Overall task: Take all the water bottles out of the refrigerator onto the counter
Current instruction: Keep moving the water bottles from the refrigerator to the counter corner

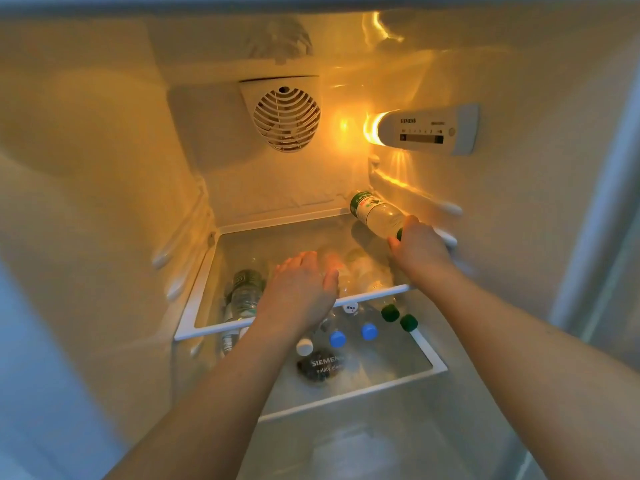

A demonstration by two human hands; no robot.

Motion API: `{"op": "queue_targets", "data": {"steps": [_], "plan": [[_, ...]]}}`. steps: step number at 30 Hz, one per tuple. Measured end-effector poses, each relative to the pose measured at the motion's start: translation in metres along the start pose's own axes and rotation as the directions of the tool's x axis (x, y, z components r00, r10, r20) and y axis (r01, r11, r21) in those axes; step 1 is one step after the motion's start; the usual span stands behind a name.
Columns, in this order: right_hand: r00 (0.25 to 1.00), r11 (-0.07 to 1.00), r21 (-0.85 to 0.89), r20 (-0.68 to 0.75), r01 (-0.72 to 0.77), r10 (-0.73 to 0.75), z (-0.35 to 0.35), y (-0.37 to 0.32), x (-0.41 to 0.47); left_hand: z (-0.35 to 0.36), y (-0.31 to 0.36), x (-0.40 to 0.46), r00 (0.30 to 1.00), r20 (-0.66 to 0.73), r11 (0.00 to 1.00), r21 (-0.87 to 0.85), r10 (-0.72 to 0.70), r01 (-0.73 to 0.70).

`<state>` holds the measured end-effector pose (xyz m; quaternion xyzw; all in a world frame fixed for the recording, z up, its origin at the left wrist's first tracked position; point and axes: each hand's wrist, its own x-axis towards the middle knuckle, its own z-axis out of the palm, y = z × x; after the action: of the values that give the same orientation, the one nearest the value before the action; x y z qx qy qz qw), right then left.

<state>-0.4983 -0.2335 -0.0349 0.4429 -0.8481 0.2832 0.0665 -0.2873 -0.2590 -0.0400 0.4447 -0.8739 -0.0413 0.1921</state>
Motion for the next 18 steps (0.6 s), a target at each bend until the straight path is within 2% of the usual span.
{"op": "queue_targets", "data": {"steps": [5,11,18], "plan": [[1.0,0.999,-0.037,-0.025,0.002,-0.003,0.003,0.0,-0.002,0.004,0.0,0.001,1.0,-0.028,1.0,0.012,-0.006,0.006],[0.992,0.997,0.064,-0.119,0.054,-0.046,-0.008,-0.003,-0.026,0.005,-0.002,0.0,0.997,-0.072,1.0,0.0,0.01,-0.01],[0.985,0.97,0.24,-0.172,0.049,-0.008,-0.041,-0.004,-0.078,-0.003,-0.009,-0.01,0.992,-0.076,0.994,0.047,0.101,-0.098]]}}
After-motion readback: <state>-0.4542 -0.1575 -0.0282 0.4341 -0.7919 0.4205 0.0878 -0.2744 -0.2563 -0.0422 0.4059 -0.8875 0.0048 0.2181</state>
